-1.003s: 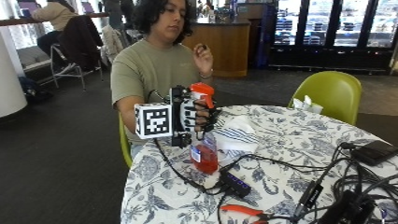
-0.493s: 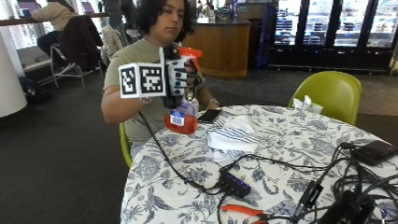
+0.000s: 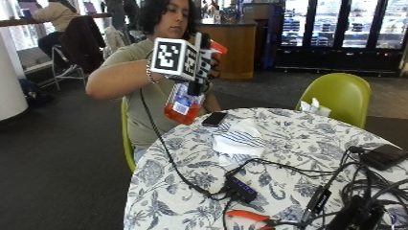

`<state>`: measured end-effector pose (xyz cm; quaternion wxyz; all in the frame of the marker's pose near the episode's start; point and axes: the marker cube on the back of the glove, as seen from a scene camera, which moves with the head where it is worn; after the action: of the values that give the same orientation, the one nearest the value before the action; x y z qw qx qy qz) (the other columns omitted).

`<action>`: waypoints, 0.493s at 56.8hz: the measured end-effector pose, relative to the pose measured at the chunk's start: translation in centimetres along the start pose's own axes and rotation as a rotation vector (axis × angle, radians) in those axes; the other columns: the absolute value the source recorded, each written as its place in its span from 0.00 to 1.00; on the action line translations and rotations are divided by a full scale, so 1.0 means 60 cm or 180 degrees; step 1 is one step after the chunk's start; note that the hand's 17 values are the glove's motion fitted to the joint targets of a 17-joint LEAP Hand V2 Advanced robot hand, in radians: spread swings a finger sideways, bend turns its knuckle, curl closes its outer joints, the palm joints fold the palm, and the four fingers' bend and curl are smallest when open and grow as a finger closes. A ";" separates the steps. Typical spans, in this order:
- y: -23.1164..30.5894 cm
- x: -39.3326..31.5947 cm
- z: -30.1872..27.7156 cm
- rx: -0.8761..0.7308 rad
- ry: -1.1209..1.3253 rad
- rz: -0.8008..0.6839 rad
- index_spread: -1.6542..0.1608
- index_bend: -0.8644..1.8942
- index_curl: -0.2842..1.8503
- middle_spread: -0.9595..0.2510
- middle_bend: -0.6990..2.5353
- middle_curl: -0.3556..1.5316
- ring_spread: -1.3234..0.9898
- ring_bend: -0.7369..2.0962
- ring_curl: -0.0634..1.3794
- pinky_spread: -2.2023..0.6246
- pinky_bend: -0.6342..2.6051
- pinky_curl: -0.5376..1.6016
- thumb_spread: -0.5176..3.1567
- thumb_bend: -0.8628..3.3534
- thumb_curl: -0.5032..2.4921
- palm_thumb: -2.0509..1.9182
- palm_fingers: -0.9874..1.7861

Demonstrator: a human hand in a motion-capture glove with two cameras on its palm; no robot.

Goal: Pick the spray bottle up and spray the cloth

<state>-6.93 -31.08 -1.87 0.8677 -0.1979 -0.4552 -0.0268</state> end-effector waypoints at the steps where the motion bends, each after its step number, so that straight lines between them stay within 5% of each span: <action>1: -0.003 0.004 0.009 -0.0105 0.0012 0.0090 0.78 0.40 0.40 0.66 0.38 0.49 0.49 0.48 0.38 0.70 0.34 0.46 0.26 0.20 0.42 0.78 0.83; 14: -0.041 0.106 0.097 -0.1194 0.0494 0.1351 0.78 0.40 0.41 0.66 0.38 0.49 0.50 0.48 0.39 0.70 0.34 0.46 0.26 0.20 0.43 0.78 0.83; 28: -0.043 0.238 0.142 -0.1449 0.1197 0.2489 0.78 0.39 0.42 0.67 0.38 0.50 0.50 0.48 0.39 0.71 0.34 0.46 0.27 0.20 0.44 0.77 0.82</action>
<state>-5.81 -28.42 14.71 0.8147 -0.5304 -0.1647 0.1670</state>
